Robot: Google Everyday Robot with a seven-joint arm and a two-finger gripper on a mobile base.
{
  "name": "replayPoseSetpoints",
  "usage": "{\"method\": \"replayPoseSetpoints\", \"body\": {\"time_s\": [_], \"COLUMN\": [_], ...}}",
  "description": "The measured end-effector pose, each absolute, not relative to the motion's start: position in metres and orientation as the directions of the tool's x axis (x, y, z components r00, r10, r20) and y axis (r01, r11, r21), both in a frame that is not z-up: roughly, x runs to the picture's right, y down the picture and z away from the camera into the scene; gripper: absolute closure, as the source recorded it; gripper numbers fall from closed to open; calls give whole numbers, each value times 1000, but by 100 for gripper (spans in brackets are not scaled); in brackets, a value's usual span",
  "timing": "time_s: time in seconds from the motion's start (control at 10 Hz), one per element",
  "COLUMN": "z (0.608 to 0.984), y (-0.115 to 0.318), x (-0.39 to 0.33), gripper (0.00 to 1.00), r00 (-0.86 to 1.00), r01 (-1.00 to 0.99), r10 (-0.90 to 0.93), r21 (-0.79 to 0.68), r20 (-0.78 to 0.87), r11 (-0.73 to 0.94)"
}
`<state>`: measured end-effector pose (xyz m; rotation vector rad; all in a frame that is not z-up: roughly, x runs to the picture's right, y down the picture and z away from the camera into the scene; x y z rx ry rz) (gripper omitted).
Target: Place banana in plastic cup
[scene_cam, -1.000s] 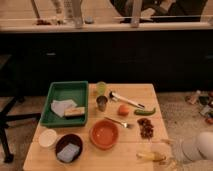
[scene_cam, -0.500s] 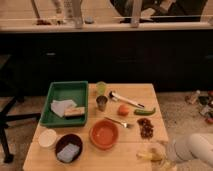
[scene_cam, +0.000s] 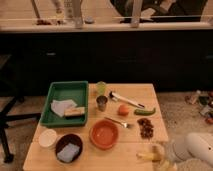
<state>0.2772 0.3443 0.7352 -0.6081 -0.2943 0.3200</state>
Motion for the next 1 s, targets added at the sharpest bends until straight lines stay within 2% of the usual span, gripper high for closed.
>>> {"method": "replayPoseSetpoints", "body": {"time_s": [0.2, 0.3, 1.0], "z": [737, 737, 737], "y": [346, 346, 347], "x": [279, 279, 279], "gripper": [37, 40, 40], "r00": [910, 910, 910], "r01": [-207, -206, -205], "r10": [379, 378, 377], "r21": [-606, -606, -606], "r20": [170, 171, 171], "r11": [768, 769, 769]}}
